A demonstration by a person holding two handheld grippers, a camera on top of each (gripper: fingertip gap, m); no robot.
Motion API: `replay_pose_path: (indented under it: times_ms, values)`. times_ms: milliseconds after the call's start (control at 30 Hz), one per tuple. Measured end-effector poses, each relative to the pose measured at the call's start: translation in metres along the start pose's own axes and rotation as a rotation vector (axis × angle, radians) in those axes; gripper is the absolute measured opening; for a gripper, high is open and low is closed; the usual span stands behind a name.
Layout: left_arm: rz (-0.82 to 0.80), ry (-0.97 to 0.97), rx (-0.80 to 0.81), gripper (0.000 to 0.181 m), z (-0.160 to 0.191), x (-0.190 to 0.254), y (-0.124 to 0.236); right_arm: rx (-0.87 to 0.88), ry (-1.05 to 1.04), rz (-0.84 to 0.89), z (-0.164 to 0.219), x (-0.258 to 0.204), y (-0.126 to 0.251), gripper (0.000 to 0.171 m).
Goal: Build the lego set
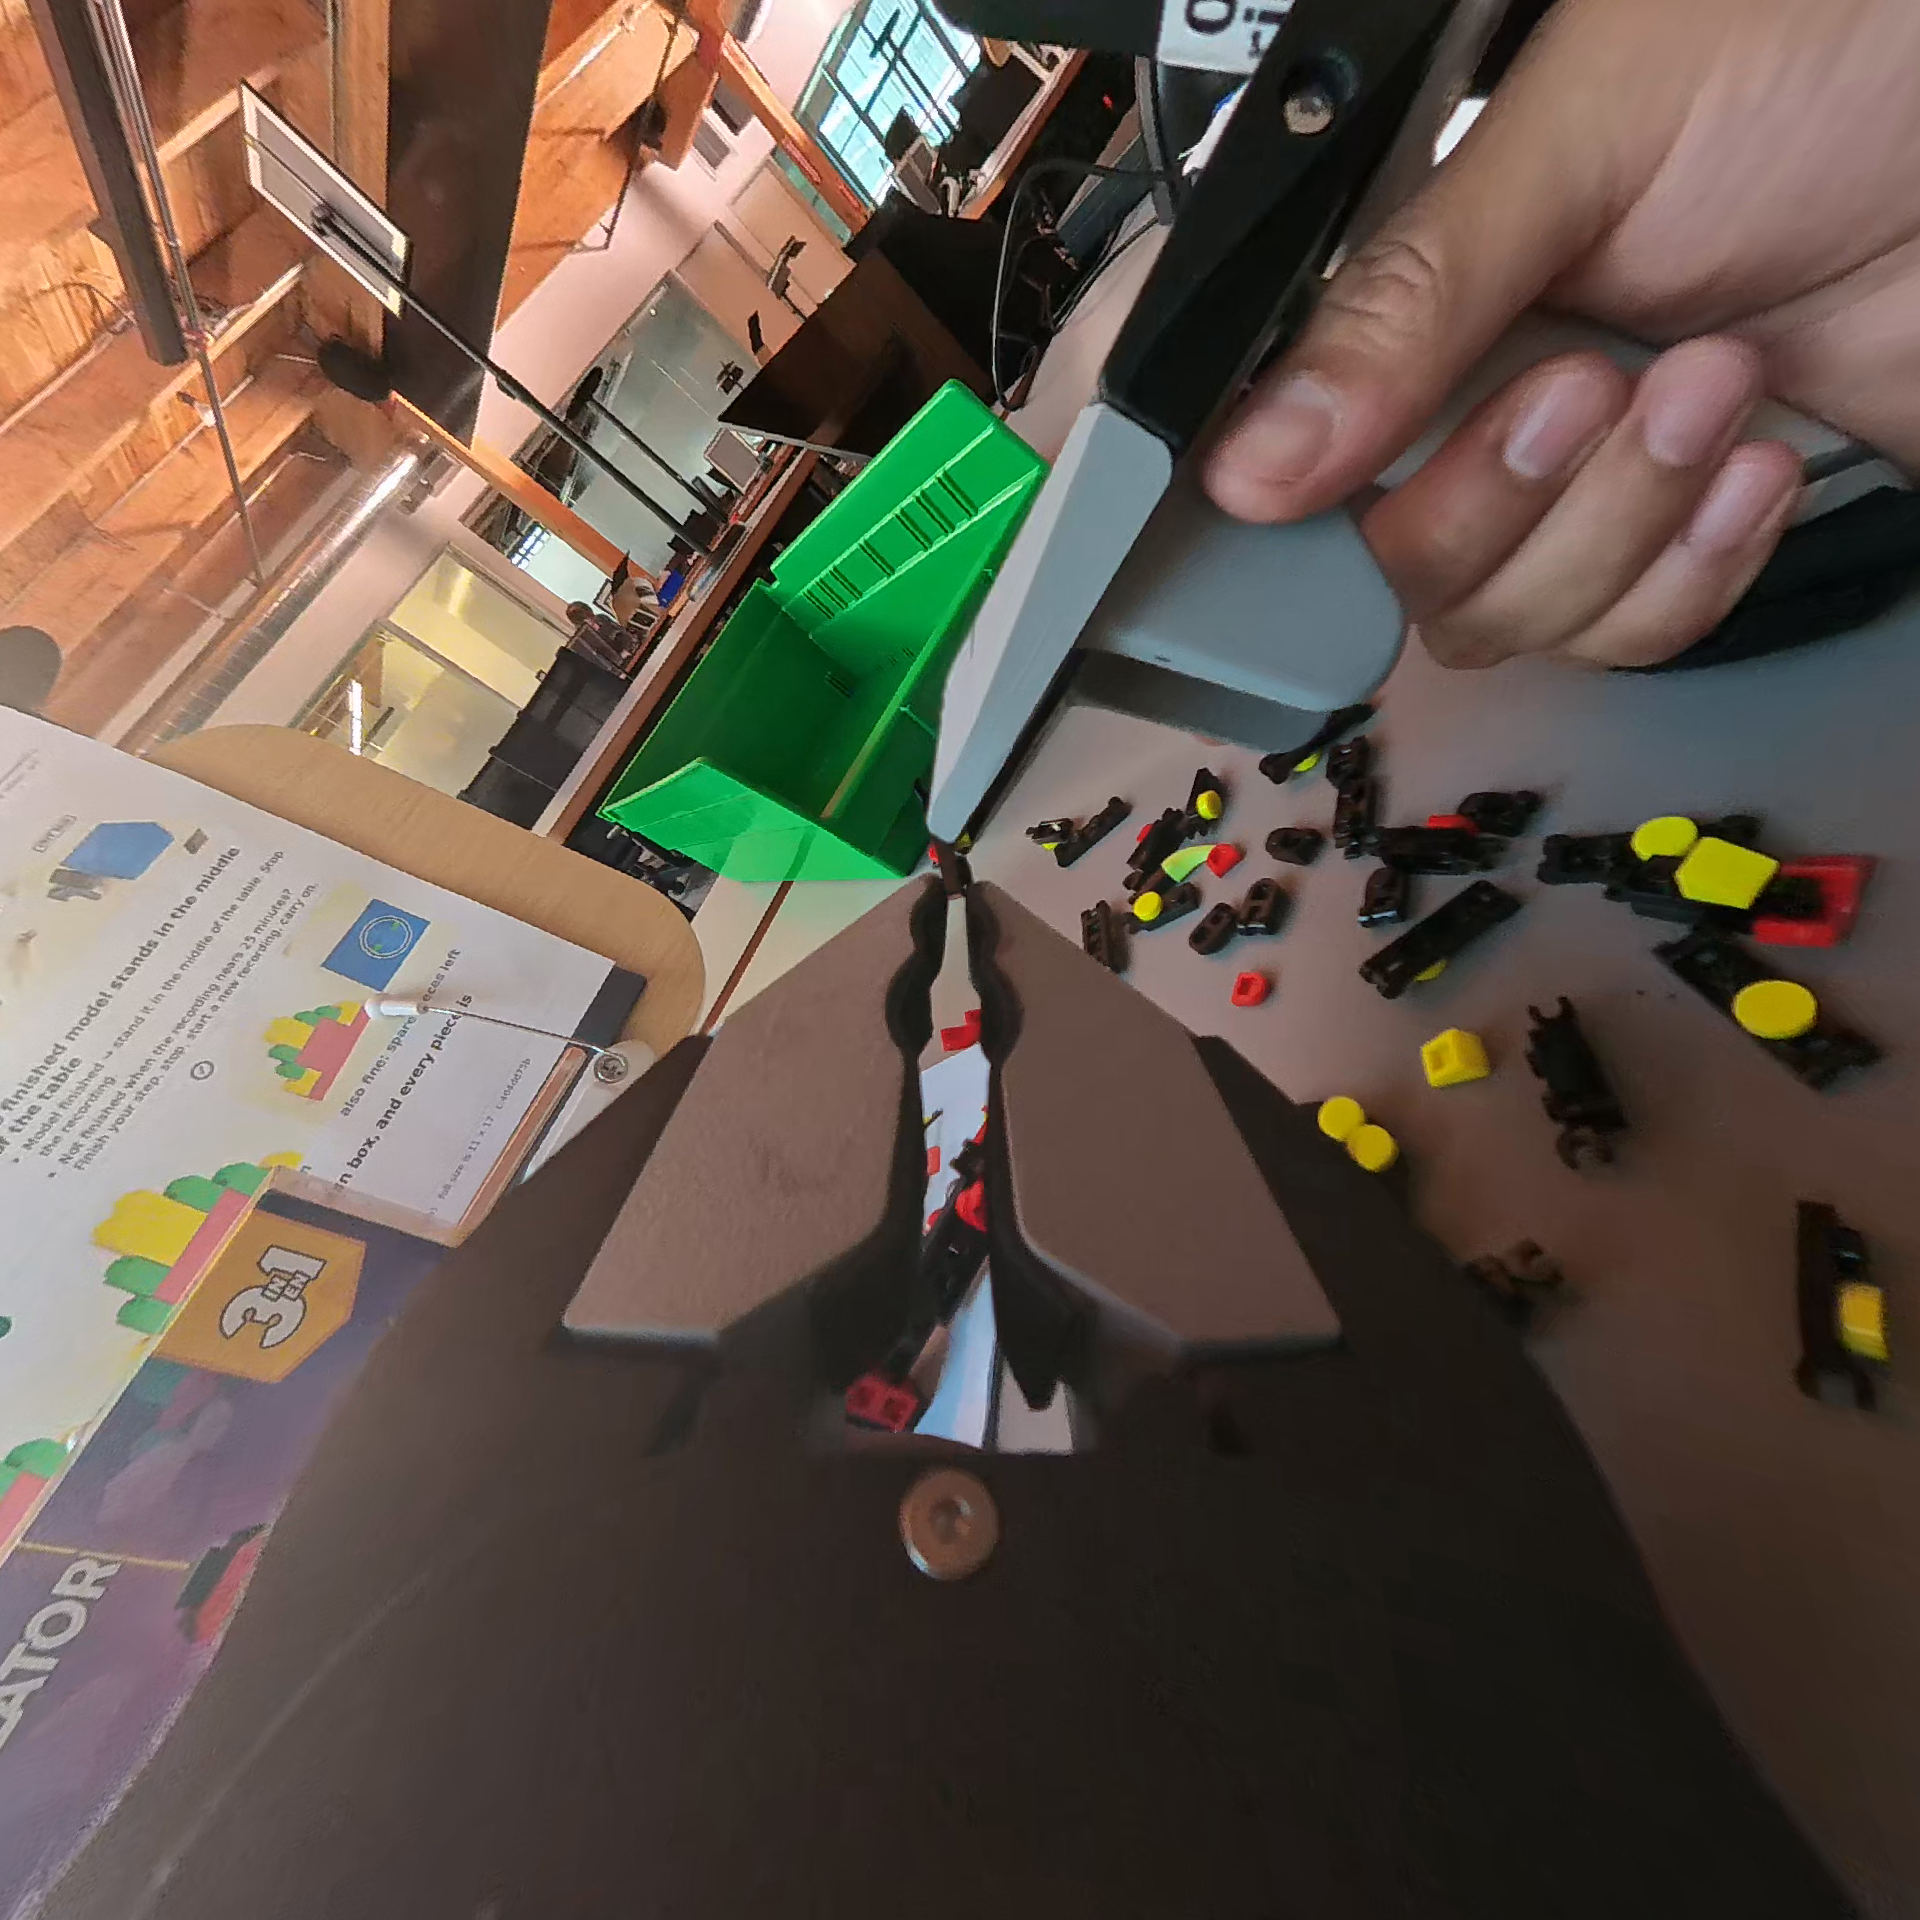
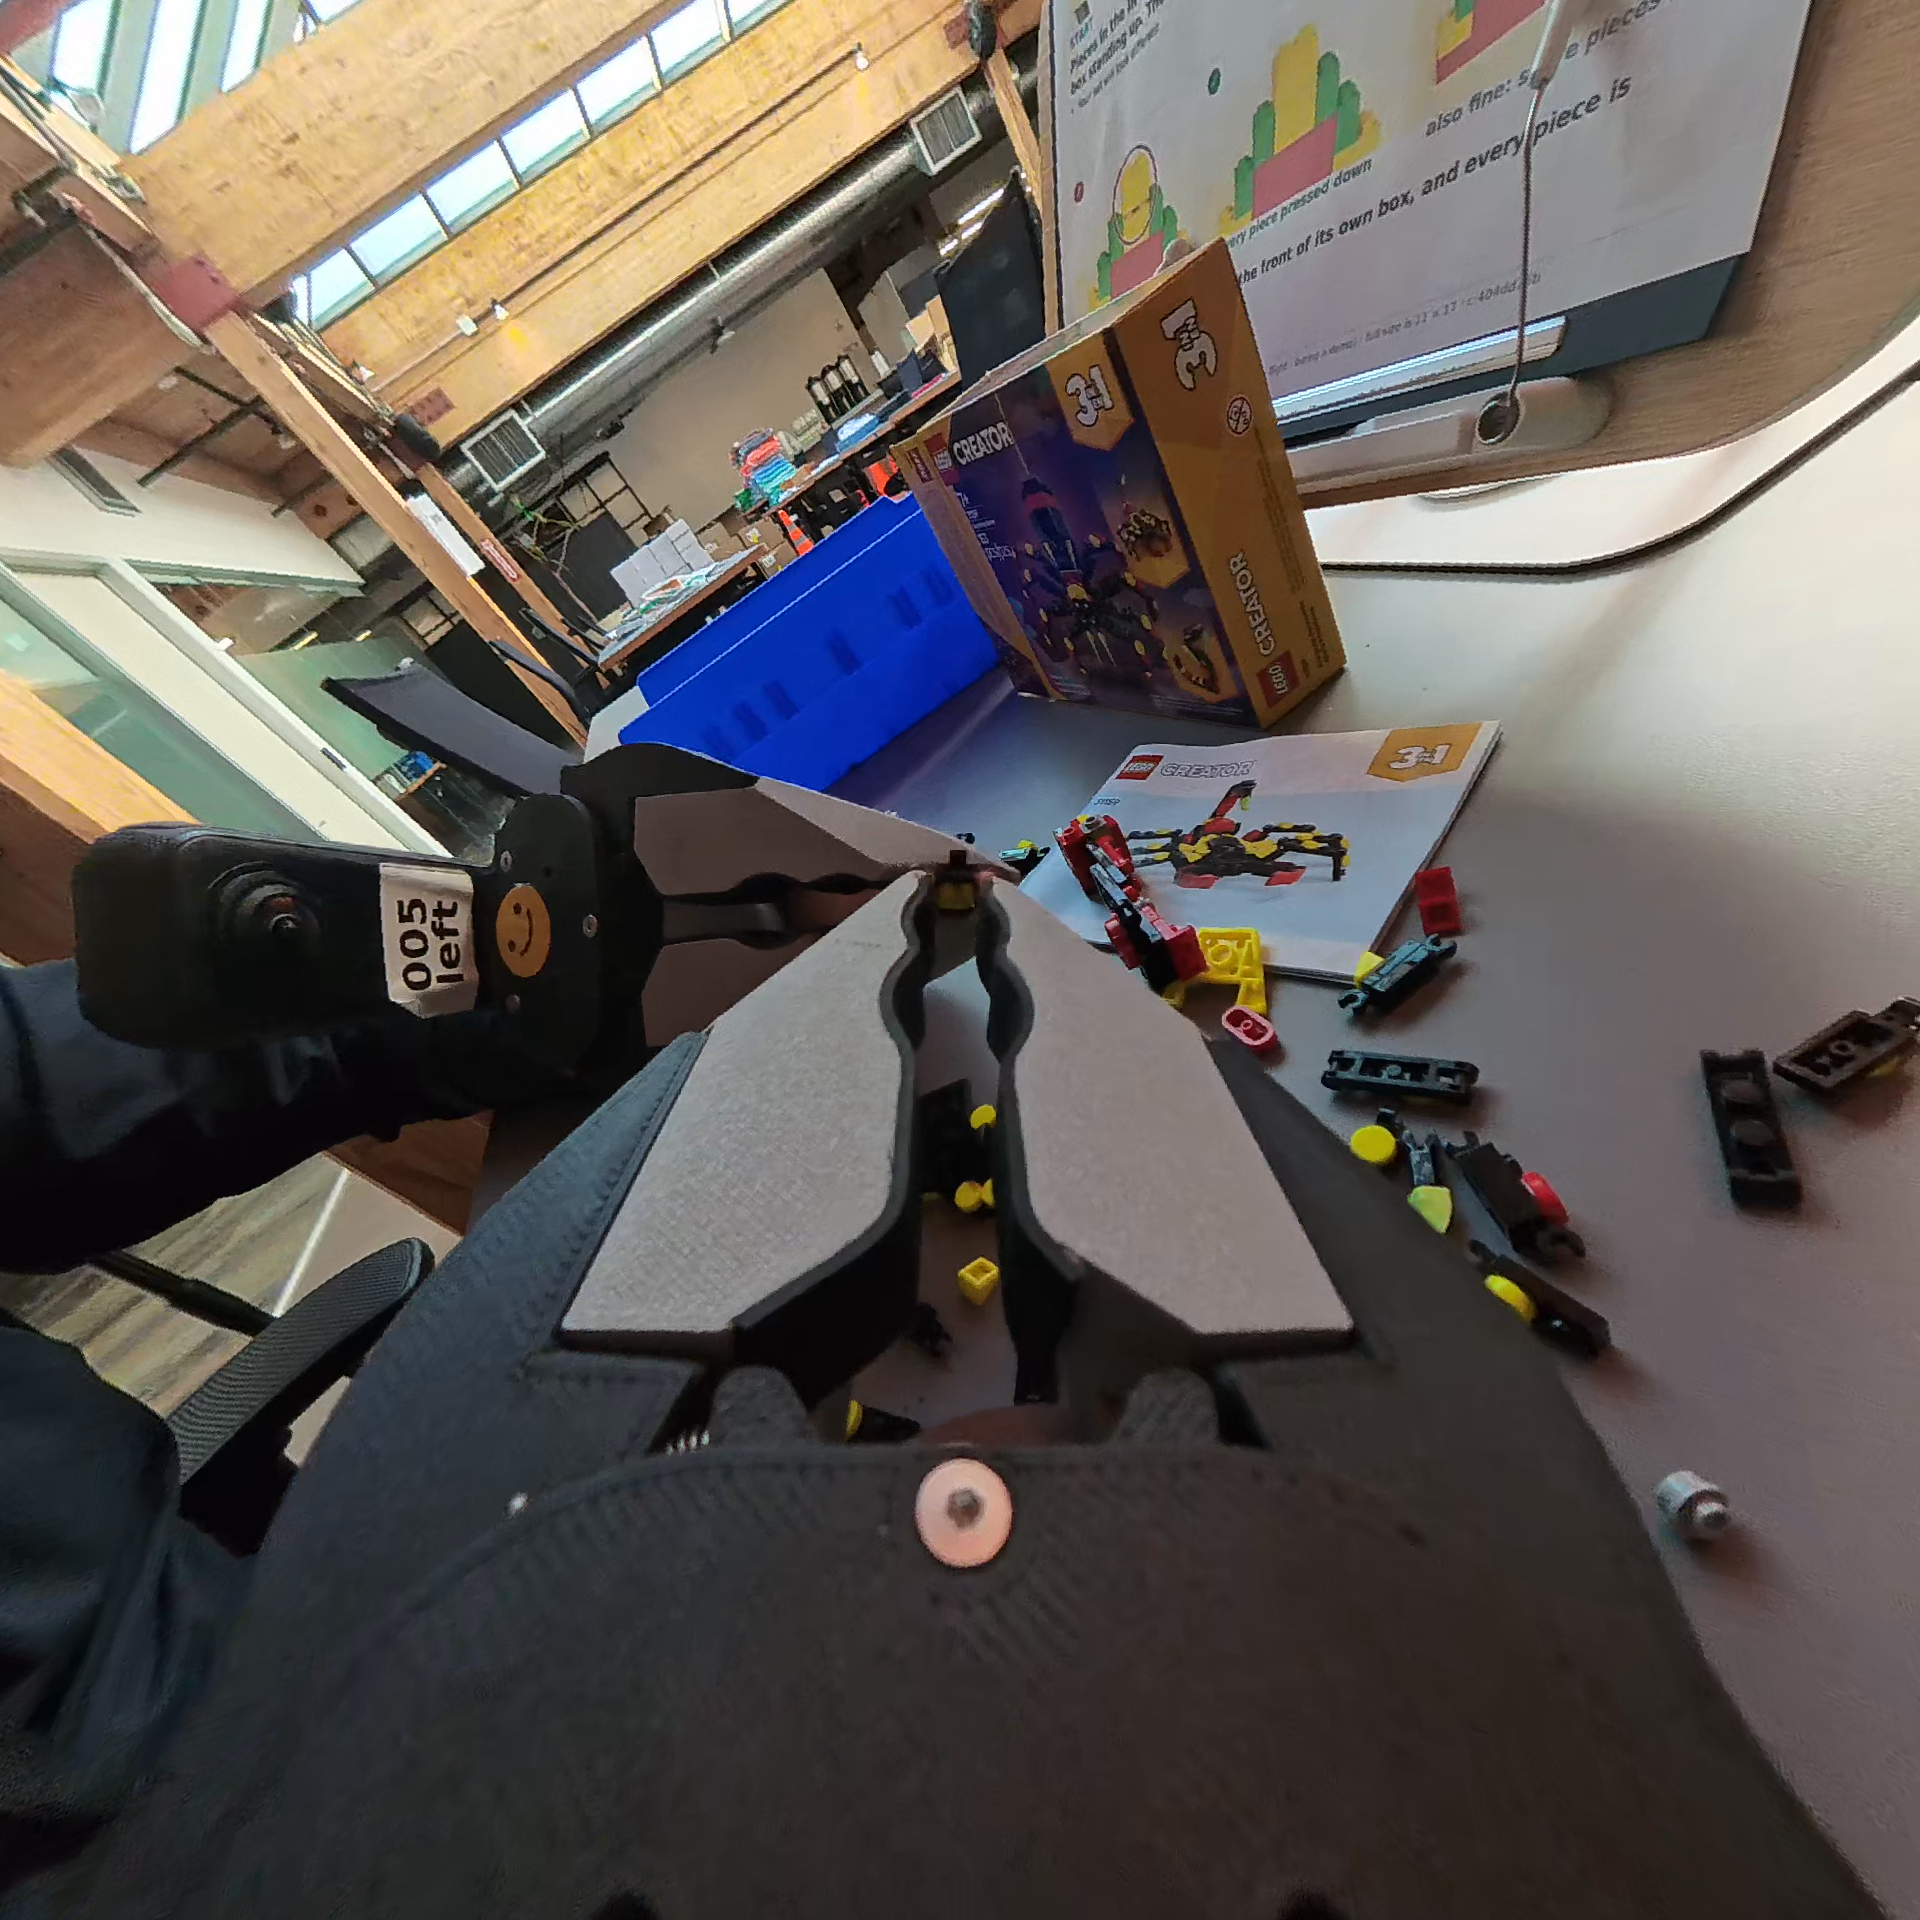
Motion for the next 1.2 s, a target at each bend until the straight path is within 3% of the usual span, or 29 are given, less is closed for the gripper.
replay_pose_path:
  times_ms: [167, 267, 533, 800, 1033, 1200]
  values:
    - [0.033, -0.021, -0.004, 0.000, 0.000, -0.001, 0.002, -0.039, 0.044, -0.013, 0.002, -0.002, 0.001, 0.004]
    - [0.031, -0.190, -0.012, 0.000, 0.004, 0.001, 0.001, -0.125, 0.133, -0.003, 0.006, -0.001, 0.001, 0.004]
    - [0.053, -0.418, -0.049, 0.000, 0.016, 0.016, 0.001, -0.323, 0.271, 0.033, 0.023, 0.002, 0.001, 0.004]
    - [0.029, -0.520, -0.070, 0.000, 0.019, 0.020, -0.002, -0.465, 0.440, 0.106, 0.037, 0.005, 0.002, 0.001]
    - [0.031, -0.437, -0.058, 0.000, 0.017, 0.015, -0.002, -0.386, 0.454, 0.093, 0.030, 0.004, 0.002, 0.001]
    - [0.080, -0.147, -0.031, 0.000, 0.013, 0.004, 0.000, -0.197, 0.339, 0.065, 0.010, -0.002, 0.004, 0.000]
Point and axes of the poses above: each gripper's, where its closed fingertips meet, y back along the fingers, z out of its underside, x = y × z across the jaws, the point moved 4 cm from there along y, back along the fingers, and after that the axes turned 5 degrees about y, right-handed, at the moved point
